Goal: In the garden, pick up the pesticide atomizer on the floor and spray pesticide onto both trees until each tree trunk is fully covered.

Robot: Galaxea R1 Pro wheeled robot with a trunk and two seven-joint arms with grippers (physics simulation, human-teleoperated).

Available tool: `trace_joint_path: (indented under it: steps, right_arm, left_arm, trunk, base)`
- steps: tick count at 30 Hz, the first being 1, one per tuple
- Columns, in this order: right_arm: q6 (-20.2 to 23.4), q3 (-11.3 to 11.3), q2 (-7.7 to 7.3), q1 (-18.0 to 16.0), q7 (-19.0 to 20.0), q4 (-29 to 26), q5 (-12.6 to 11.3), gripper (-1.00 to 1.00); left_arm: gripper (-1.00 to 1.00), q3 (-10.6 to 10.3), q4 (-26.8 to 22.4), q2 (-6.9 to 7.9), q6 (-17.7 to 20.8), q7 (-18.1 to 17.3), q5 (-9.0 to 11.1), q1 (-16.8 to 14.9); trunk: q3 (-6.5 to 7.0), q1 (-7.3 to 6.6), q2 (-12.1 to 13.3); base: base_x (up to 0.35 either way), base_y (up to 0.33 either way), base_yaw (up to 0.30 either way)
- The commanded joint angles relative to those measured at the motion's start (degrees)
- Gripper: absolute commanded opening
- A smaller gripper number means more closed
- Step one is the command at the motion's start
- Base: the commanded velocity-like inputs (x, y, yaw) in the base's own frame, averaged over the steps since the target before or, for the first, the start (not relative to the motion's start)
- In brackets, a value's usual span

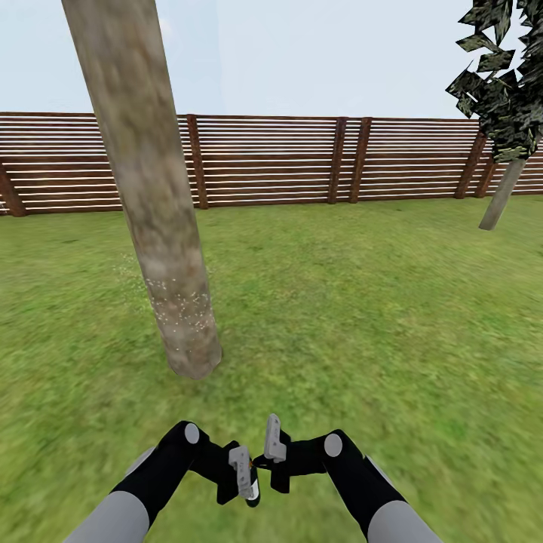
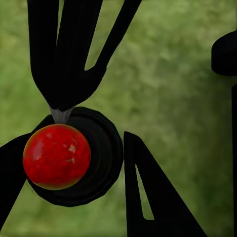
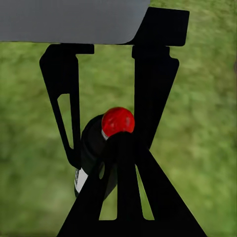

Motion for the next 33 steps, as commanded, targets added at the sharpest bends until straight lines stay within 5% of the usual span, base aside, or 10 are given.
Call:
trace_joint_path:
  steps: [1, 11, 18, 19, 22, 23, 25, 26, 30, 33]
  right_arm:
    - [0.0, 0.0, 0.0, 0.0, 0.0, 0.0, 0.0, -1.0]
    - [-0.04, -0.02, -0.07, 0.0, 0.03, 0.13, 0.0, -1.0]
    - [-0.06, -0.06, -0.26, 0.0, 0.0, 0.22, 0.08, -1.0]
    - [-0.08, -0.11, -0.36, 0.0, 0.02, 0.25, 0.07, 1.0]
    - [-0.16, -0.68, -1.2, 0.0, -0.07, 0.26, -0.1, 1.0]
    - [-0.22, -1.28, -1.63, 0.0, -0.51, 0.23, -0.11, 1.0]
    - [-0.25, -8.65, -3.79, 0.04, -4.3, 0.36, -0.85, 1.0]
    - [-0.27, -17.29, -4.8, 0.12, -9.93, 1.44, -1.13, 1.0]
    - [-0.7, -37.81, -7.82, 0.36, -34.63, 10.59, -1.31, 1.0]
    - [-5.53, -40.61, -8.51, 2.48, -51.56, 18.12, -1.21, 1.0]
  left_arm:
    - [-1.0, 0.0, 0.0, 0.0, 0.0, 0.0, 0.02, 0.0]
    - [-1.0, 0.43, 0.78, 4.41, -0.13, 0.0, -0.51, 0.33]
    - [-1.0, 0.5, 3.15, 20.56, -1.77, 0.0, -0.03, 1.61]
    - [-1.0, 0.59, 5.45, 22.4, -2.87, 0.21, -0.17, 1.75]
    - [-1.0, 1.92, 8.06, 25.26, -3.39, 1.5, 0.3, 1.83]
    - [-1.0, 5.49, 8.35, 25.44, -3.42, 3.56, 0.89, 1.84]
    - [-1.0, 12.62, 10.07, 25.31, -3.49, 8.6, 1.83, 1.84]
    - [-1.0, 18.28, 12.72, 24.86, -3.61, 12.25, 4.21, 1.84]
    - [-1.0, 31.88, 25.54, 24.07, -9.31, 27.32, 14.2, 2.18]
    - [-1.0, 35.22, 31.14, 23.13, -17.5, 40.67, 22.4, 5.72]
  trunk:
    - [0.0, 0.0, 0.0]
    - [0.0, 0.0, 0.0]
    - [0.0, 0.0, 0.0]
    - [0.0, 0.0, 0.0]
    - [0.0, 0.0, 0.0]
    - [0.0, 0.0, 0.0]
    - [0.0, 0.0, 0.0]
    - [0.0, 0.0, 0.0]
    - [0.0, 0.0, 0.0]
    - [0.0, 0.0, 0.0]
  base:
    - [0.0, 0.0, 0.0]
    - [0.0, 0.0, 0.0]
    - [0.0, 0.0, 0.0]
    - [0.0, 0.0, 0.0]
    - [0.0, 0.0, 0.0]
    - [0.0, 0.0, 0.0]
    - [0.0, 0.0, 0.0]
    - [0.0, 0.0, 0.0]
    - [0.0, 0.0, 0.0]
    - [0.0, 0.0, 0.0]
